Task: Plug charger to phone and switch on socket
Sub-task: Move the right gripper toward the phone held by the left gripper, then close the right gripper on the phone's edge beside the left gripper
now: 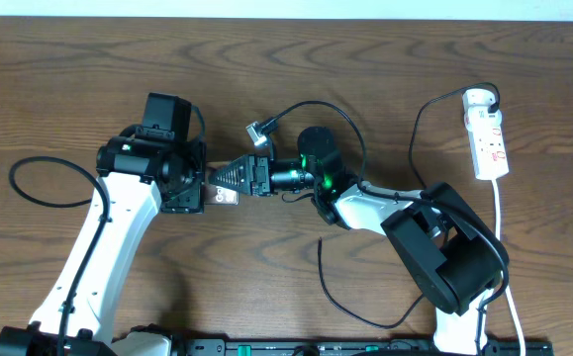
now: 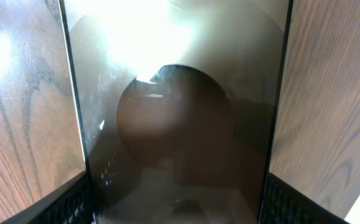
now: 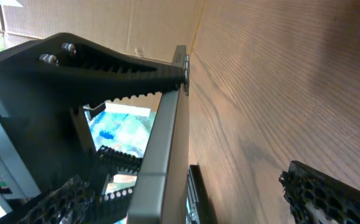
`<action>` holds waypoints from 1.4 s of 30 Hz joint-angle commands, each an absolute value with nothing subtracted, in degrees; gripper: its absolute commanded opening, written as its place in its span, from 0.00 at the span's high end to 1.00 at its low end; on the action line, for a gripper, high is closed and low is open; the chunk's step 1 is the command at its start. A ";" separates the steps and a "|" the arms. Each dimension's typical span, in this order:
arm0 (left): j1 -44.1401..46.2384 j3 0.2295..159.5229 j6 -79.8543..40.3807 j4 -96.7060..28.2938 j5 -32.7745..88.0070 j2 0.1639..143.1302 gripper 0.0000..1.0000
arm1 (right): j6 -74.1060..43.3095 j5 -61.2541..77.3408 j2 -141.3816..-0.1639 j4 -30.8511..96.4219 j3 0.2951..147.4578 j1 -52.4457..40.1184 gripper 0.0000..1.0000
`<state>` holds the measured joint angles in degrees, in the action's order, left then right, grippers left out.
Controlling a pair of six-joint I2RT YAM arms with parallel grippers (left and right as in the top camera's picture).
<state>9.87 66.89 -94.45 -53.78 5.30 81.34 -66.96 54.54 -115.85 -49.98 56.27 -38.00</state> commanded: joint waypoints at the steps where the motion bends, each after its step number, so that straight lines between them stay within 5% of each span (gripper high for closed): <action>1: 11.27 67.57 -97.73 -53.93 3.84 81.67 0.93 | -67.13 53.78 -115.42 -49.98 56.77 -38.57 0.01; 13: 12.62 67.57 -99.35 -54.06 4.36 81.67 0.93 | -68.18 52.84 -115.42 -50.17 56.77 -38.83 0.01; 23: 12.62 67.57 -99.35 -54.13 4.49 81.67 0.93 | -68.40 52.21 -115.42 -50.17 56.77 -39.18 0.32; 33: 12.62 67.57 -99.33 -54.15 4.51 81.67 0.93 | -68.77 49.87 -115.42 -50.15 56.77 -40.51 0.36; 42: 12.62 67.57 -99.33 -54.15 4.51 81.67 0.93 | -68.77 49.54 -115.42 -50.17 56.77 -40.60 0.58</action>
